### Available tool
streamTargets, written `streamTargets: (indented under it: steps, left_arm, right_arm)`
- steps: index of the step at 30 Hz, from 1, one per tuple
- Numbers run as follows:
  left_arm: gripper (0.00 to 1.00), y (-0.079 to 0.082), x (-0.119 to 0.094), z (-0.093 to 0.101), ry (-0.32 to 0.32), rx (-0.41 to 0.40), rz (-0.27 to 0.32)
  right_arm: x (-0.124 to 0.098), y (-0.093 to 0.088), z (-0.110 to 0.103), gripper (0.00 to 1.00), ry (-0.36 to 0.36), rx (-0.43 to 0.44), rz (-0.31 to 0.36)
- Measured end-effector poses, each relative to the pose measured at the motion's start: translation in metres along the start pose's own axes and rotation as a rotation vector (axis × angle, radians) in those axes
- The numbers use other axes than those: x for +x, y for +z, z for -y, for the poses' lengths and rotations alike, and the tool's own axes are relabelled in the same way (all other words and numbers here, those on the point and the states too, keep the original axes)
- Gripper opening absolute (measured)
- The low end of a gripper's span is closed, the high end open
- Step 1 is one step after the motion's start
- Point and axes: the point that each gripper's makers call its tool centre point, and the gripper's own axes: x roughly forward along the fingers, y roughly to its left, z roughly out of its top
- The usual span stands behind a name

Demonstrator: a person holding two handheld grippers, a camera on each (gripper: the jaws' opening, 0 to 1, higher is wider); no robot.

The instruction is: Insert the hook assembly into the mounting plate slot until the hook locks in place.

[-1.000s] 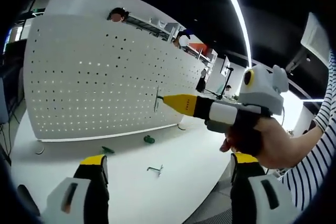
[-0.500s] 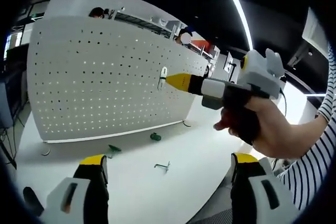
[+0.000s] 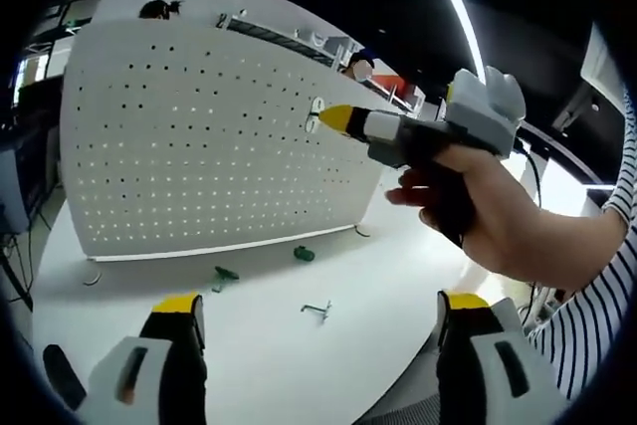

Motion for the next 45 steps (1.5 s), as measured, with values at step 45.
streamTargets:
  steps: [45]
  left_arm:
    - [0.95,-0.013,-0.008,-0.029,0.049,-0.049,-0.031]
  right_arm:
    - [0.079,0.05,0.028,0.0,-0.106,-0.114,0.126]
